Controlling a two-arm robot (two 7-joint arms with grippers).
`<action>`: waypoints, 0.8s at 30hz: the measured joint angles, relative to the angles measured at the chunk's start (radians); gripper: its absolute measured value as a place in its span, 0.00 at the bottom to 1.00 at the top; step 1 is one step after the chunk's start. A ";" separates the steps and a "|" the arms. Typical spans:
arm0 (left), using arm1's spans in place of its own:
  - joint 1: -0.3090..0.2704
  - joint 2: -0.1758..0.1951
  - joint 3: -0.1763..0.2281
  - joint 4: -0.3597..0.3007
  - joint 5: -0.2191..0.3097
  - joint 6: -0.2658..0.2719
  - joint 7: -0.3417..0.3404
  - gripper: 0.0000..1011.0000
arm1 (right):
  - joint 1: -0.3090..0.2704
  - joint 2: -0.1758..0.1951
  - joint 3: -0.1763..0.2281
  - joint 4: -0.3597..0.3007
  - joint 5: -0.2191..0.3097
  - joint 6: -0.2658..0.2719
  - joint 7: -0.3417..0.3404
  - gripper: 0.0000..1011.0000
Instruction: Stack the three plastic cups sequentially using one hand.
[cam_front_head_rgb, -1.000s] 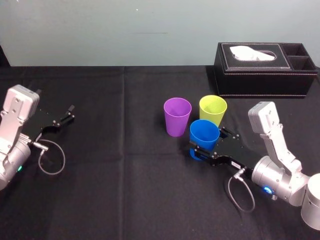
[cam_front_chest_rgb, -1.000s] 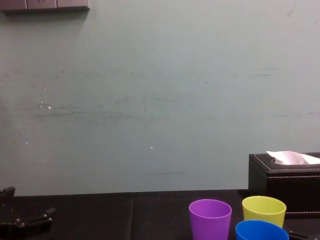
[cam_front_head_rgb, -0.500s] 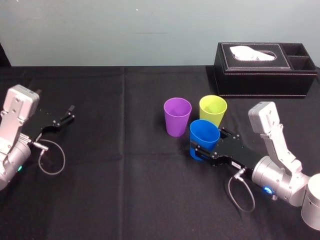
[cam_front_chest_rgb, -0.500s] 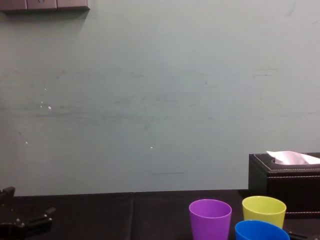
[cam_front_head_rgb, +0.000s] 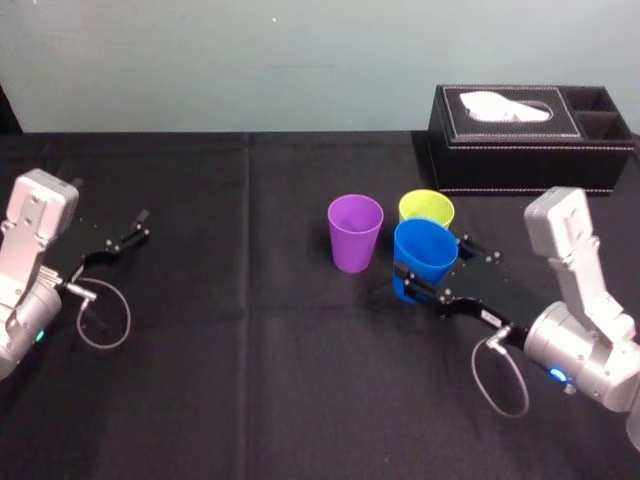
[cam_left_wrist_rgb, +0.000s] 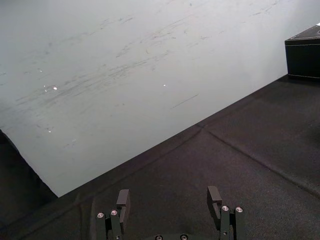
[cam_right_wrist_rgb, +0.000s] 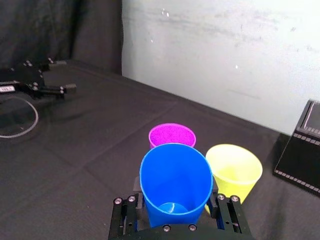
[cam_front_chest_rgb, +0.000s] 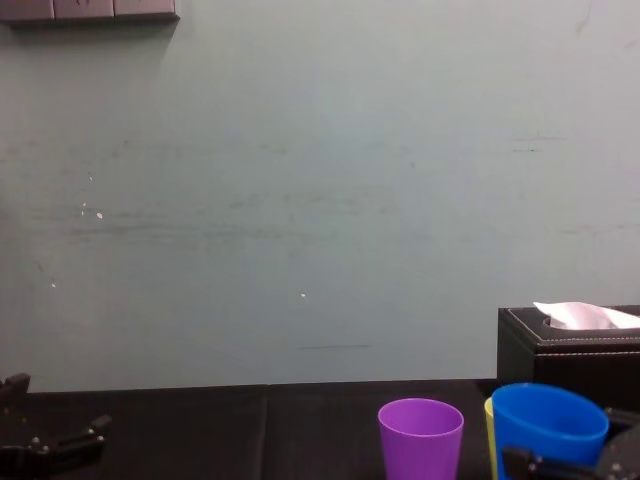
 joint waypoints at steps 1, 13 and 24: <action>0.000 0.000 0.000 0.000 0.000 0.000 0.000 1.00 | -0.005 0.004 0.004 -0.012 0.001 0.002 0.000 0.71; 0.000 0.000 0.000 0.000 0.000 0.000 0.000 1.00 | -0.011 0.025 0.035 -0.127 0.028 0.039 0.002 0.71; 0.000 0.000 0.000 0.000 0.000 0.000 0.000 1.00 | 0.080 -0.010 -0.012 -0.091 0.020 0.074 0.002 0.71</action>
